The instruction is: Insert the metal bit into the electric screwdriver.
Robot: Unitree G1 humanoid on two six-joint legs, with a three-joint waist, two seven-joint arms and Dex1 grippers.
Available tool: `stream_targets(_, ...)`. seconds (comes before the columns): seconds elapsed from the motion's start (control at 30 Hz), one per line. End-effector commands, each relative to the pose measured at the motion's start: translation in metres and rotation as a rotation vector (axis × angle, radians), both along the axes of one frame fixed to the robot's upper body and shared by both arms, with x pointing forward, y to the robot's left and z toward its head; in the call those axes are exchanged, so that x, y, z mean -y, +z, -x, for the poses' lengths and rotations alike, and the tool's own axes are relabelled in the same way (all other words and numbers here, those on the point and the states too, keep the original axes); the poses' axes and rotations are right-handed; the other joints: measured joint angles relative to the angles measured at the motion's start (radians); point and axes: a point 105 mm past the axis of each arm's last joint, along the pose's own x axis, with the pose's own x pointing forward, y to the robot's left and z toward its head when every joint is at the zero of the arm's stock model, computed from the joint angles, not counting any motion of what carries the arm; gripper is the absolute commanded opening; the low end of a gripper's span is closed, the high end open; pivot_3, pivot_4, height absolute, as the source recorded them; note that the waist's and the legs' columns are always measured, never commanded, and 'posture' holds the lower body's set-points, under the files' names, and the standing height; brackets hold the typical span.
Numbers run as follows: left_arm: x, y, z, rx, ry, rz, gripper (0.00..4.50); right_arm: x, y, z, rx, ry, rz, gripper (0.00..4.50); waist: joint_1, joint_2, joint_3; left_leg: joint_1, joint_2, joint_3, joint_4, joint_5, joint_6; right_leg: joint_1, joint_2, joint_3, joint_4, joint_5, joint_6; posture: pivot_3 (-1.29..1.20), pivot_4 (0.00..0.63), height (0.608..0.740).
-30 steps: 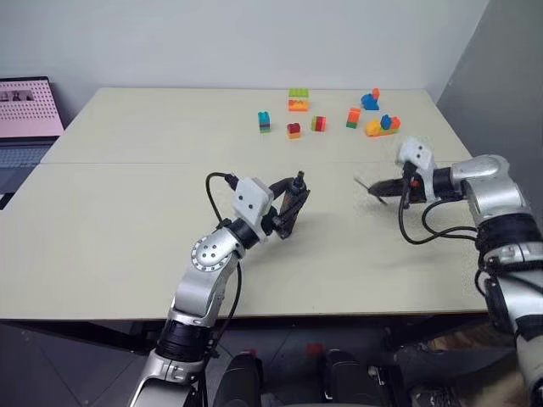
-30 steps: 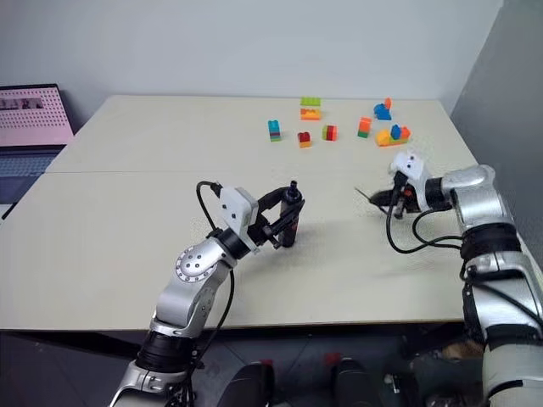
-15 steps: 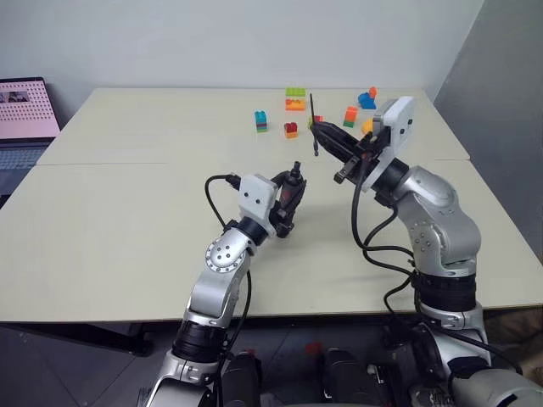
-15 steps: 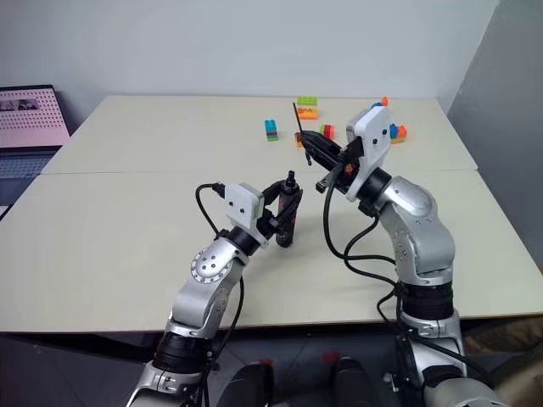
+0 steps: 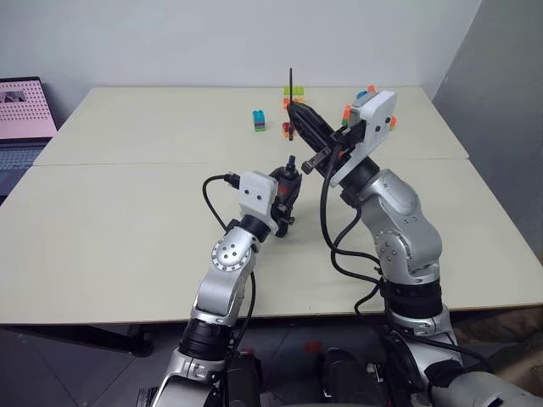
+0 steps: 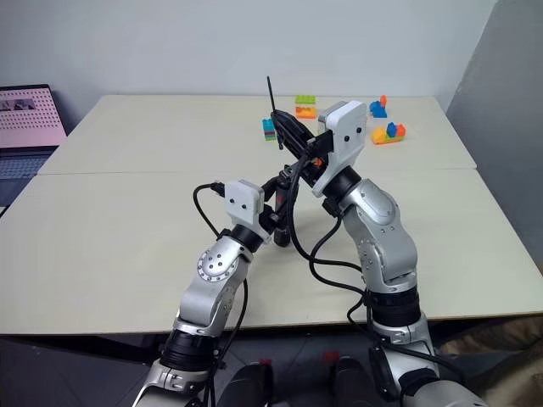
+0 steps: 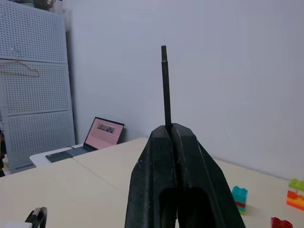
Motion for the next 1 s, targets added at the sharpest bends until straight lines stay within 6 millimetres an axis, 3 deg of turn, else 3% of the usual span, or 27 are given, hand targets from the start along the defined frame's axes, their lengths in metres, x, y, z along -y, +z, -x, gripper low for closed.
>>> stream_targets(0.03,-0.008,0.001,0.0,0.014,0.046,-0.013,1.64,-0.001,0.008,0.004,0.051,-0.023,-0.025,0.0,0.0,0.0,0.0,0.0,0.0,0.0,0.0,0.0,0.0,0.0,0.0,0.0,0.0,0.0,0.0,0.0,0.15,0.74)
stream_targets(0.33,-0.008,0.001,0.001,0.021,0.054,-0.019,1.64,-0.01,-0.002,0.007,0.013,-0.043,-0.033,0.0,-0.001,0.0,0.0,0.0,0.0,0.0,-0.001,0.0,0.0,-0.001,0.0,0.0,0.0,0.0,0.0,0.0,0.15,0.74)
stream_targets(0.6,-0.009,0.003,0.002,0.028,0.061,-0.015,1.64,-0.007,-0.007,0.002,-0.004,-0.107,-0.056,0.0,-0.001,0.0,0.0,0.0,0.0,0.0,-0.001,0.0,0.0,-0.001,0.0,0.0,0.0,-0.001,-0.002,0.0,0.15,0.74)
stream_targets(0.9,-0.011,0.015,0.009,0.088,0.07,0.053,1.64,-0.005,0.014,0.011,0.021,-0.066,-0.128,0.0,0.0,0.0,0.0,-0.001,0.001,0.0,-0.002,0.0,0.0,-0.001,0.0,0.0,-0.002,-0.001,-0.002,0.0,0.15,0.74)
stream_targets(1.0,0.0,0.027,0.008,0.125,0.025,0.077,1.64,-0.001,0.018,0.009,0.026,-0.072,-0.132,0.0,0.001,0.0,0.0,-0.002,0.001,0.0,-0.002,0.0,0.0,-0.001,0.0,0.0,-0.002,-0.002,-0.003,0.0,0.15,0.74)
